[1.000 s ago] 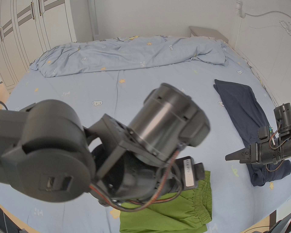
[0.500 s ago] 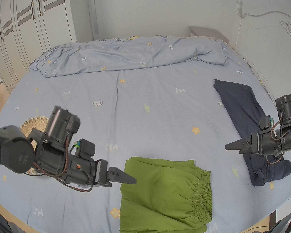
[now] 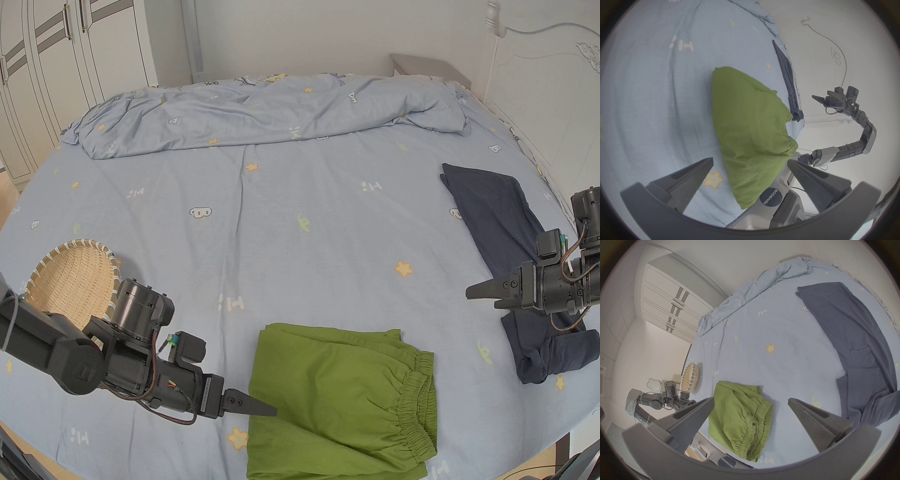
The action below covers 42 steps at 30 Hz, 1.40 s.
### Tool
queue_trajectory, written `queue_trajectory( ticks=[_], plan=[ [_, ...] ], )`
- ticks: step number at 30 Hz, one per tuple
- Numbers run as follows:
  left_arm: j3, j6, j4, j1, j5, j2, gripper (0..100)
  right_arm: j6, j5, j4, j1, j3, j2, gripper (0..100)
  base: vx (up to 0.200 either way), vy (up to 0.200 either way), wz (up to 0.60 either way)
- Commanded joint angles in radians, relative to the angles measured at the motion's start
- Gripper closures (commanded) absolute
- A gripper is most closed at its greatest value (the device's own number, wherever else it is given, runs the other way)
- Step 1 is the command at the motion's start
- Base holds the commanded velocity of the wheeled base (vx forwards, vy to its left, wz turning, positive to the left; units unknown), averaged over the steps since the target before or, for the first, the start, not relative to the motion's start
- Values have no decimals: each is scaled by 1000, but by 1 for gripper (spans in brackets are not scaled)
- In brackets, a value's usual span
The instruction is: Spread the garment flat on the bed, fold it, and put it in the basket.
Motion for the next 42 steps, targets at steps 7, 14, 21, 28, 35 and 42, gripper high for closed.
queue_trajectory(
  ticks=[7, 14, 21, 28, 35, 42],
  plan=[
    [1, 3, -83, -84, 9, 141, 0, 0, -1, 0, 2, 5, 2, 0, 0, 0, 0],
    [-1, -2, -179, -142, 53, 237, 0, -1, -1, -2, 3, 13, -2, 0, 0, 0, 0],
    [-2, -42, -267, -176, 52, 248, 0, -1, -1, -2, 3, 16, -2, 0, 0, 0, 0],
    [-1, -123, -344, -208, 52, 247, 0, 0, -1, -2, 3, 16, -2, 0, 0, 0, 0],
    [-1, -194, -390, -192, 58, 236, 100, 0, -2, -2, 14, 18, -2, 0, 0, 0, 0],
    [32, -226, -399, -179, 107, 155, 100, 0, -2, -2, 16, 18, 0, 0, 0, 0, 0]
  ],
)
